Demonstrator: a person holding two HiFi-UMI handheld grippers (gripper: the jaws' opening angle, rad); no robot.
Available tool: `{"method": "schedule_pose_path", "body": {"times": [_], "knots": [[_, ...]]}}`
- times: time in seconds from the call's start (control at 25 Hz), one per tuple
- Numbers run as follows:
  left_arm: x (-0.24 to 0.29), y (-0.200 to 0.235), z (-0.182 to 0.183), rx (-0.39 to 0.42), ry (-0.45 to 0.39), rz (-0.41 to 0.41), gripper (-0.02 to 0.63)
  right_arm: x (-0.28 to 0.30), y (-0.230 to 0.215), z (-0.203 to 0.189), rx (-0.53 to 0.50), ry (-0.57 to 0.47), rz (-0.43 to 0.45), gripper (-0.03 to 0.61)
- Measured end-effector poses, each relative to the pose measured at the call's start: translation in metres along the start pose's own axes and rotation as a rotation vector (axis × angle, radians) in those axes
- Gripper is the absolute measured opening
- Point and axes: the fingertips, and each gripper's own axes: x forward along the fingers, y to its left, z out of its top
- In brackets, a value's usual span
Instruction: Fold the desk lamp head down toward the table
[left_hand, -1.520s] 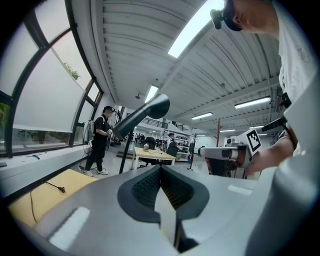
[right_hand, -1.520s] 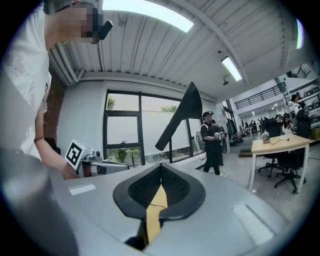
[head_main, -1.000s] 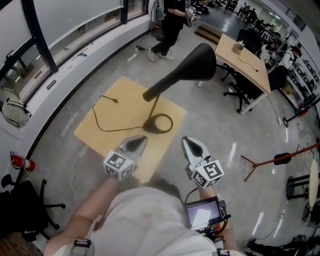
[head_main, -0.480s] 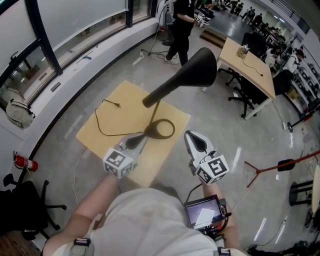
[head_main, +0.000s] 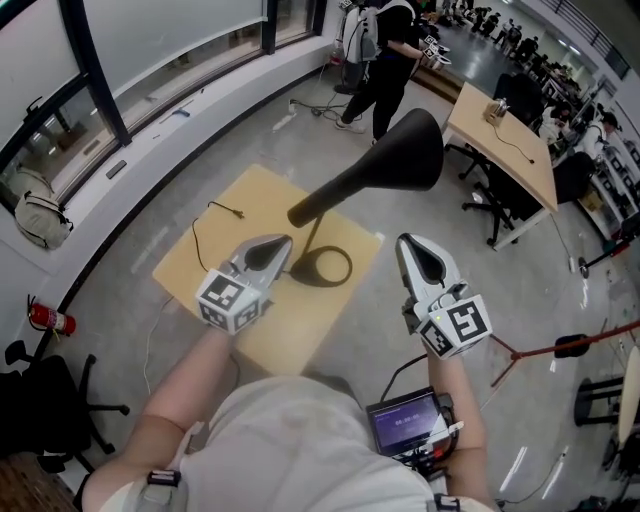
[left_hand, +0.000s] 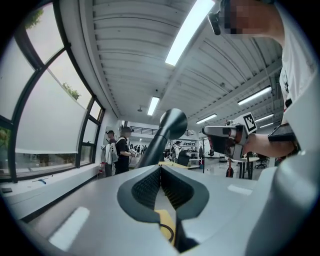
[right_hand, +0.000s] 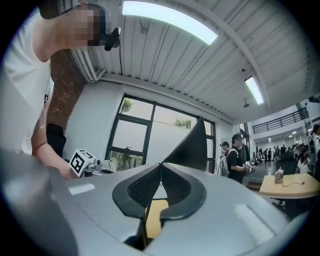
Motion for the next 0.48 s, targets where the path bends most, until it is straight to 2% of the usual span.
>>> {"method": "schedule_pose_path", "body": {"times": [0.28, 0.48], "knots": [[0.012, 0.02, 0.02, 0.044, -0.019, 0.006, 0.012, 0.016, -0.023, 0.048, -0.096, -0.045, -0.003, 0.04], [0.02, 0.033, 0.03, 0.057, -0.036, 0.006, 0.052, 0.021, -0.044, 0.087, -0.141, -0.106, -0.05, 0.057]]}}
